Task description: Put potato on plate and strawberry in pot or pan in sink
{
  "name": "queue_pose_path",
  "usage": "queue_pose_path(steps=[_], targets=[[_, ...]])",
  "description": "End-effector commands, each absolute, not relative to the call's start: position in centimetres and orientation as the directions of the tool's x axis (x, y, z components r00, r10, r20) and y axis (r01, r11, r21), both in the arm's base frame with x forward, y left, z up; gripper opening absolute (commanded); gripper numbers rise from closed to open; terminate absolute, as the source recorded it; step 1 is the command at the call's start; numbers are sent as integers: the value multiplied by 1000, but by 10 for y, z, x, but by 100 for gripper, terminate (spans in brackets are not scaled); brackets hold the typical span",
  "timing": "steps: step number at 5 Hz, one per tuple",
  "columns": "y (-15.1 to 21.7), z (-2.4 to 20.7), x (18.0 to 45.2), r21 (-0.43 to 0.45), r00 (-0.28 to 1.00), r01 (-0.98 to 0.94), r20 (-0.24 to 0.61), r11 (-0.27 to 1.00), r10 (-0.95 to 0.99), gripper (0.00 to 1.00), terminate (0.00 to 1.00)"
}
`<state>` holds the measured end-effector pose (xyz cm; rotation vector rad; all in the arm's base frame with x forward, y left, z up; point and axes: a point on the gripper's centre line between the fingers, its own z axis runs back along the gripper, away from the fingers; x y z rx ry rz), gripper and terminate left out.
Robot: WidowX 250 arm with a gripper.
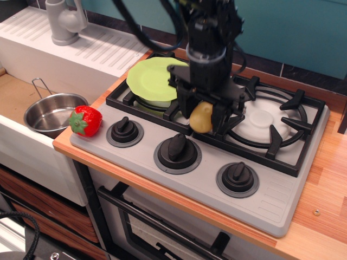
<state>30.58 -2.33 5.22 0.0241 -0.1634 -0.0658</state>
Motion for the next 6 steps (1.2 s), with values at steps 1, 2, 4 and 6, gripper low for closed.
queue_pose_path(steps=[1,2,4,6], targets=[[-25,106,325,50,994,48,101,998,-53,0,0],[-18,112,336,72,993,63,94,995,-70,0,0],[14,112,353,113,983,125,118,986,-138,0,0],[43,122,362,178,979,147,114,973,-168,0,0]])
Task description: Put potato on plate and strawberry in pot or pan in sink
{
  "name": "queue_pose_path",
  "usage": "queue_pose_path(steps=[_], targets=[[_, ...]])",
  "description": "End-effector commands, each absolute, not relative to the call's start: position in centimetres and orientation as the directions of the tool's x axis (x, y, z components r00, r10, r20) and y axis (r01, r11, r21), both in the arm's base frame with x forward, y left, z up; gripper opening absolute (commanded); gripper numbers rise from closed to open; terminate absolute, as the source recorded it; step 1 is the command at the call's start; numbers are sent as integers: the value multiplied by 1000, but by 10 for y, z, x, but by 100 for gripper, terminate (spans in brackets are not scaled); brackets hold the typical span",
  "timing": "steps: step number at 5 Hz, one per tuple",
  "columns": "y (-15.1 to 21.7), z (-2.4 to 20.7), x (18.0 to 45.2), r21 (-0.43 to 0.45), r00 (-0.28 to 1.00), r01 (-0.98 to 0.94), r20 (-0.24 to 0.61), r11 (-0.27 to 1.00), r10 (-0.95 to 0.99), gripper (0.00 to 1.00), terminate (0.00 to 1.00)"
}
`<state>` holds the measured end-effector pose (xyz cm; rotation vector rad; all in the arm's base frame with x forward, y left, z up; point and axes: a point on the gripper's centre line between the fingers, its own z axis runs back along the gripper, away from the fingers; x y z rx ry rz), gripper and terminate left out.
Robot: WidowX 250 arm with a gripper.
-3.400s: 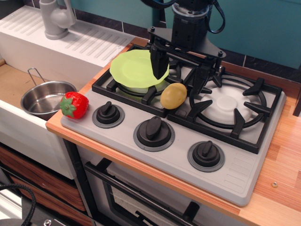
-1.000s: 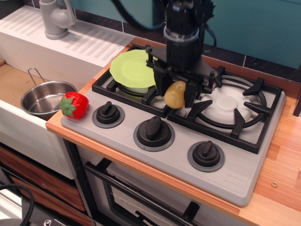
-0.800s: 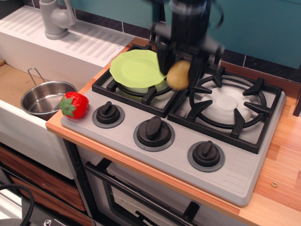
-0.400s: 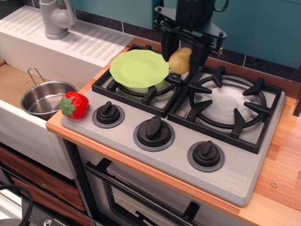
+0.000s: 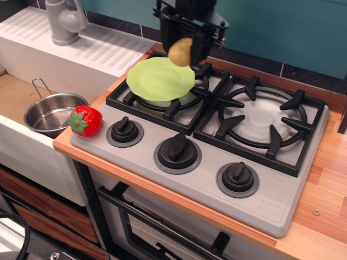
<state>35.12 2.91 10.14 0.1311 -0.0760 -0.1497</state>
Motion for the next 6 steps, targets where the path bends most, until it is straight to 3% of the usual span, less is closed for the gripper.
queue_pose_path(steps=[1,6], targets=[[55,122,365,184,976,155,122,971,-179,0,0],[53,113,359,169,981,136,115,976,-156,0,0]])
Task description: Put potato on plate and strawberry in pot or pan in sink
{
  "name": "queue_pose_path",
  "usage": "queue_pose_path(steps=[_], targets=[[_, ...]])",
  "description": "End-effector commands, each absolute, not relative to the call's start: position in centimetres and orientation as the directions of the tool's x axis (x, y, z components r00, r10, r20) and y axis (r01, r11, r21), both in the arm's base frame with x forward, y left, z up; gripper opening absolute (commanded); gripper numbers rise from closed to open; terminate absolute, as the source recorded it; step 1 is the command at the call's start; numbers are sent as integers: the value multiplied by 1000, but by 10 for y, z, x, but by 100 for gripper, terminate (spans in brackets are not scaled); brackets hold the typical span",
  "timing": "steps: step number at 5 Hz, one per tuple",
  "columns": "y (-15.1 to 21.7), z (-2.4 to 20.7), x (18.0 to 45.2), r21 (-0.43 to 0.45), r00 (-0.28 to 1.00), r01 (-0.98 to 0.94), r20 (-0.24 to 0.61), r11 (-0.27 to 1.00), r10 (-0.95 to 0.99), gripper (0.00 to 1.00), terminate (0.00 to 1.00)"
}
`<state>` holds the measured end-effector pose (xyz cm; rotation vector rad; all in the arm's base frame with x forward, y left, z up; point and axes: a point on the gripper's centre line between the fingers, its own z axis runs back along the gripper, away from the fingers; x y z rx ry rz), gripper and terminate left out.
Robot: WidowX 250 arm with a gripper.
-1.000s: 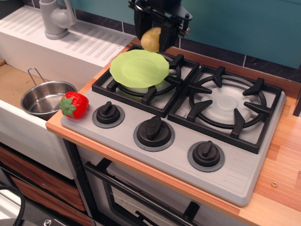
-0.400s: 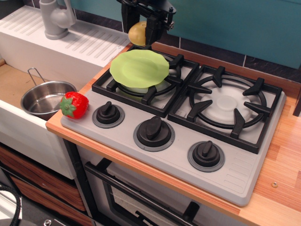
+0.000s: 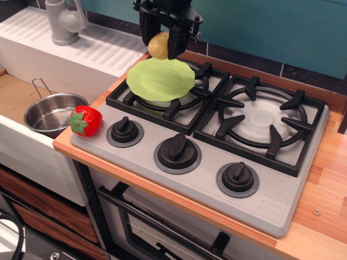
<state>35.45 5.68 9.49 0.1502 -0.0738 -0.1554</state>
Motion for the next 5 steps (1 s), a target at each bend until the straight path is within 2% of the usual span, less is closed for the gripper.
queue_pose_path(steps=[1,5], targets=[[52,111,359,172,977,156,119,973,-178,100,0],[51,111,356,186,975,163,118,969,-186,100,0]])
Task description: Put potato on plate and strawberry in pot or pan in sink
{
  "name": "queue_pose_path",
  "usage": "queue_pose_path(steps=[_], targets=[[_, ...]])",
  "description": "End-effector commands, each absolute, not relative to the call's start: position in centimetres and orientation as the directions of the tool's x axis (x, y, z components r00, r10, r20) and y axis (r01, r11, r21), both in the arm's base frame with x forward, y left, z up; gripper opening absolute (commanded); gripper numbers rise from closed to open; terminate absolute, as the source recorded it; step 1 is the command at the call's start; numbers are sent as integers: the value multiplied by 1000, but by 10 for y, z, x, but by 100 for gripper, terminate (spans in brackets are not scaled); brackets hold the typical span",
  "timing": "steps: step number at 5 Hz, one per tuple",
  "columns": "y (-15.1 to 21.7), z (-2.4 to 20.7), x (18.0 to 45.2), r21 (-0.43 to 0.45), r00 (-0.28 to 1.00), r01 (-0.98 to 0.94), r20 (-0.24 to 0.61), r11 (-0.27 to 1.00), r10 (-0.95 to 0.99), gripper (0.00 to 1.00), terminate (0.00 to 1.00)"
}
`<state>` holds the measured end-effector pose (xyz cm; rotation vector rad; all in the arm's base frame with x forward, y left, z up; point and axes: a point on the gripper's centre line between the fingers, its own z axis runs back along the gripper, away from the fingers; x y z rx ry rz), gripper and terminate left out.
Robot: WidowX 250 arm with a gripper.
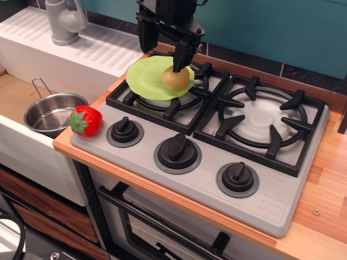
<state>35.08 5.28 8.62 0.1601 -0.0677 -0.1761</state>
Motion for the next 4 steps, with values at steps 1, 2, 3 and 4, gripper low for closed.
queue_pose_path(steps=[1,2,3,4], targets=[[51,111,356,186,975,163,118,969,-186,100,0],[51,111,356,186,975,163,118,969,-186,100,0],[74,111,321,197,960,220,129,955,-247,100,0],[101,113,293,198,940,283,136,939,-312,100,0]])
